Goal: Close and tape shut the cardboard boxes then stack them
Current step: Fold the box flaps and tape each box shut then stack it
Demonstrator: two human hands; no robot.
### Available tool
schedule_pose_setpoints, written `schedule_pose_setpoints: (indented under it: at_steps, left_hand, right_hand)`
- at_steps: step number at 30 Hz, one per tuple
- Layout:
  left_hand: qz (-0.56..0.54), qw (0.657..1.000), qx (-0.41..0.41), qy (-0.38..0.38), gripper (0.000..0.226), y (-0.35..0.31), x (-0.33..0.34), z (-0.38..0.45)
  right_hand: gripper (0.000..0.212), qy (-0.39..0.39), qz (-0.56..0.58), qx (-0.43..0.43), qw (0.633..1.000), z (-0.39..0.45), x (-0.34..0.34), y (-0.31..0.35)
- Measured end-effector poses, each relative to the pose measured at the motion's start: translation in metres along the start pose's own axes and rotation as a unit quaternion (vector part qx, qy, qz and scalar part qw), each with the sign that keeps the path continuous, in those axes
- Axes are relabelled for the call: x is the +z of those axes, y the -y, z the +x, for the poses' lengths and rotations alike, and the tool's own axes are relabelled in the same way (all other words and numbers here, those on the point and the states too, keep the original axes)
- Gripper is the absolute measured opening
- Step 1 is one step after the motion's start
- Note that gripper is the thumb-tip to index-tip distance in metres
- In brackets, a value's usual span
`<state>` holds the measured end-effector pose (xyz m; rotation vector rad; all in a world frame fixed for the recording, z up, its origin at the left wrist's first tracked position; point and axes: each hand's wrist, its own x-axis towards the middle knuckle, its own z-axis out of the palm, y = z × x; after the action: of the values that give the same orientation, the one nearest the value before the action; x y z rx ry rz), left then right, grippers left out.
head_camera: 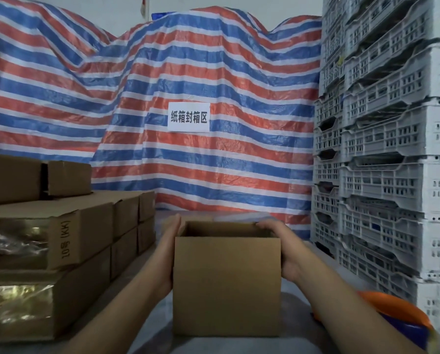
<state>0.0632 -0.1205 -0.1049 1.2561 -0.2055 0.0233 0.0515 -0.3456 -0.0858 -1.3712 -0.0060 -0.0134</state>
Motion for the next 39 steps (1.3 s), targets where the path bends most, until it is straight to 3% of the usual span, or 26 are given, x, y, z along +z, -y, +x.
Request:
schedule_pose_setpoints:
  at_steps: [2, 11, 18, 24, 28, 35, 39]
  left_hand:
    - [-0.001, 1.0, 0.0, 0.025, 0.059, 0.0, -0.003, 0.002]
    - [-0.006, 0.999, 0.038, 0.004, 0.029, 0.007, -0.008, 0.01]
    - [-0.014, 0.996, 0.049, 0.07, 0.044, 0.004, -0.008, 0.008]
    - [-0.02, 0.997, 0.059, 0.039, 0.047, 0.011, -0.013, 0.005]
    - [0.004, 0.999, 0.041, 0.022, 0.052, 0.02, -0.012, 0.007]
    - [0.0, 0.998, 0.02, 0.066, 0.045, 0.022, -0.019, 0.007]
    - [0.016, 0.997, 0.017, 0.075, 0.029, 0.017, -0.019, 0.003]
  right_hand:
    - [0.032, 0.001, 0.018, -0.007, 1.0, 0.001, 0.001, -0.002]
    - [0.031, -0.003, 0.035, -0.05, 0.998, 0.004, -0.003, -0.01]
    - [0.037, 0.005, 0.04, -0.064, 0.997, 0.008, -0.006, -0.011]
    - [0.065, -0.005, 0.084, -0.073, 0.994, 0.012, -0.007, -0.025]
    - [0.068, -0.014, 0.084, -0.077, 0.993, 0.012, -0.005, -0.033]
    - [0.068, -0.034, 0.091, -0.072, 0.993, 0.014, -0.003, -0.043]
    - [0.068, -0.035, 0.082, -0.082, 0.993, 0.016, -0.003, -0.043]
